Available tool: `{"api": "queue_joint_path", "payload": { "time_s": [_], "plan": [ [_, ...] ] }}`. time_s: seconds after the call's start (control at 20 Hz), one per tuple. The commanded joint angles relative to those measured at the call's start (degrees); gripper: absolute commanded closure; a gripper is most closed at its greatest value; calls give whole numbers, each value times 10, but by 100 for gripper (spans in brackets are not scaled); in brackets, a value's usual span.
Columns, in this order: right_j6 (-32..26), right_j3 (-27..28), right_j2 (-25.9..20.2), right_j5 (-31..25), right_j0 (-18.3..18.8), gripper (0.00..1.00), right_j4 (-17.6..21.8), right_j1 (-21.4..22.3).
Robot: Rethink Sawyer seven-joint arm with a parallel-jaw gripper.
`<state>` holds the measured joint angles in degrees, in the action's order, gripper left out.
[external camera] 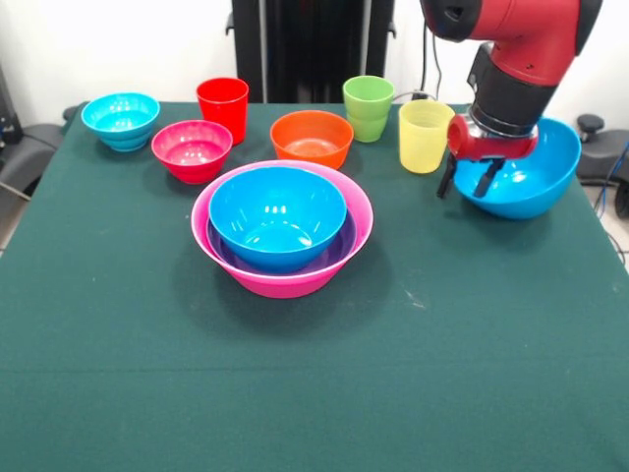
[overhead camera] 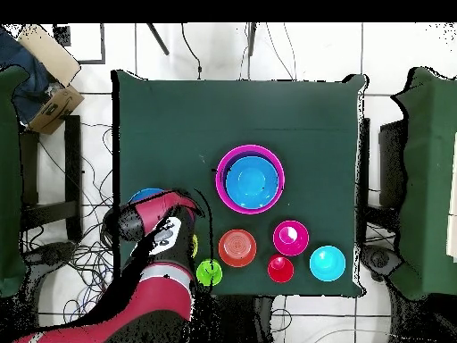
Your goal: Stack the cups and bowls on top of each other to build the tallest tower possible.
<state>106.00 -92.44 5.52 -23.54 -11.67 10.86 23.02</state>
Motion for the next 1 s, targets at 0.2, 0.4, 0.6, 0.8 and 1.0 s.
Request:
{"api": "queue_joint_path", "payload": {
  "time_s": [0.2, 0.4, 0.6, 0.8, 1.0],
  "plan": [
    [44, 11, -46, -12, 0, 100, 2, 1],
    [38, 17, -49, -32, 0, 100, -1, -1],
    [37, 15, -50, -38, 2, 100, -1, 0],
    [36, 16, -51, -38, 3, 100, -2, 0],
    [38, 20, -42, -33, 1, 100, 2, 3]
  ]
}}
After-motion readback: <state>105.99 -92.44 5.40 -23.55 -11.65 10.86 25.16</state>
